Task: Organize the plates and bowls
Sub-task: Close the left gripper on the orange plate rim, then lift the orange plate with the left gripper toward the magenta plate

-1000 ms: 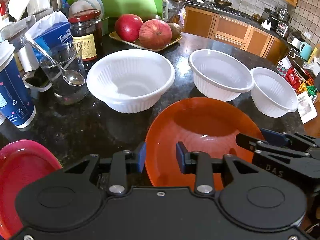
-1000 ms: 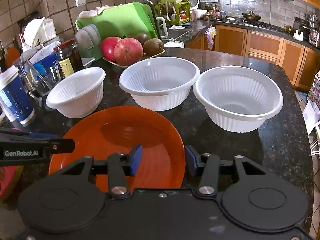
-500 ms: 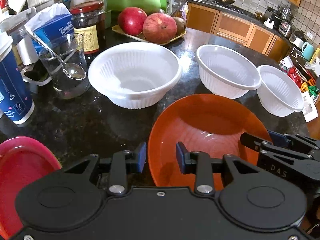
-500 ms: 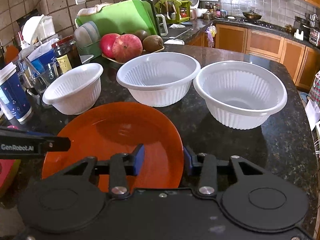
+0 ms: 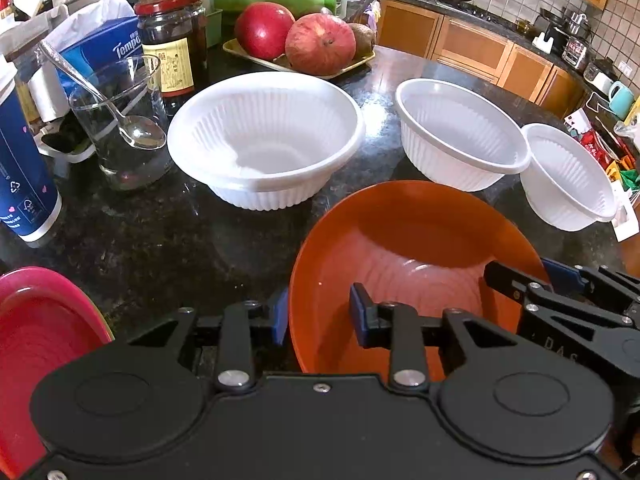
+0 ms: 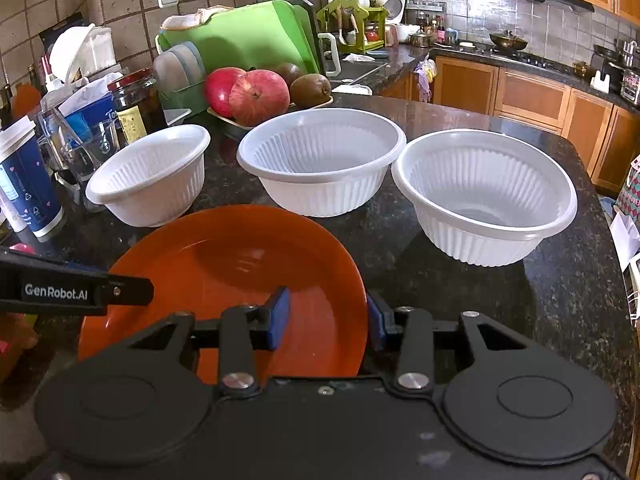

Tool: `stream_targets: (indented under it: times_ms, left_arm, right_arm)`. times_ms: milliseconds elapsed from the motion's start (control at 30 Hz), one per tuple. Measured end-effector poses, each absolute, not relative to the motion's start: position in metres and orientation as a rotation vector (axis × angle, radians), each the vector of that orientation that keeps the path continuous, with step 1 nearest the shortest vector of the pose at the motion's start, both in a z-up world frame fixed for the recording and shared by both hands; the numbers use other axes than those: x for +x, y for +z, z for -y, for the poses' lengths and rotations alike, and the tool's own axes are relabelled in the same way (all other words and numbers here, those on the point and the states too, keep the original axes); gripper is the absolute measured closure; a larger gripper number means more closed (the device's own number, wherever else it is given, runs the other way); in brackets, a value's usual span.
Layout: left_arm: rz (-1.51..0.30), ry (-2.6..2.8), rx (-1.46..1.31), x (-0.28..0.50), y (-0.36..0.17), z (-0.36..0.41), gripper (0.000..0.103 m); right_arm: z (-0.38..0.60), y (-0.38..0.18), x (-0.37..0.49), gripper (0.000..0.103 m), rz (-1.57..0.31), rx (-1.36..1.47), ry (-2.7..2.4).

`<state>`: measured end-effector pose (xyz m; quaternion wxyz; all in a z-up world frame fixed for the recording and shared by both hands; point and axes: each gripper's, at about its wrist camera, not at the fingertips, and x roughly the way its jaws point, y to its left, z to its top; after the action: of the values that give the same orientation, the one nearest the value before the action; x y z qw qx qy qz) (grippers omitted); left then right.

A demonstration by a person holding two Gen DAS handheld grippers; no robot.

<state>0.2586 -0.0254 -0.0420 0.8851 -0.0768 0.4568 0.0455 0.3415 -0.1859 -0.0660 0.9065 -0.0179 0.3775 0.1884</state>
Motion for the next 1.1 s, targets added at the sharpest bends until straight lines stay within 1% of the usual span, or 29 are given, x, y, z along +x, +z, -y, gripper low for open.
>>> stream_targets:
  times_ms: [133,400,600,733,800,1100]
  left_arm:
    - [-0.948,0.085,-0.148,0.254,-0.042,0.028,0.063]
    - [-0.96,0.047,-0.138,0.236,-0.04,0.032,0.063]
    - [-0.97,0.015,-0.145,0.212,-0.039,0.033,0.063]
    - [-0.975,-0.004,-0.158,0.195,-0.037,0.033,0.063]
    - [-0.972,-0.01,-0.156,0.186,-0.036,0.033,0.063]
    - [-0.934,-0.015,-0.138,0.144,-0.032,0.031,0.063]
  right_arm:
    - [0.187,-0.065,0.337,0.059,-0.791,-0.039,0.379]
    - [0.197,-0.062,0.306,0.063,-0.812,-0.037,0.363]
    - [0.203,-0.061,0.272,0.067,-0.81,-0.04,0.34]
    - [0.205,-0.059,0.25,0.067,-0.813,-0.038,0.331]
    - [0.206,-0.059,0.24,0.071,-0.814,-0.032,0.324]
    - [0.207,-0.056,0.196,0.072,-0.82,0.005,0.32]
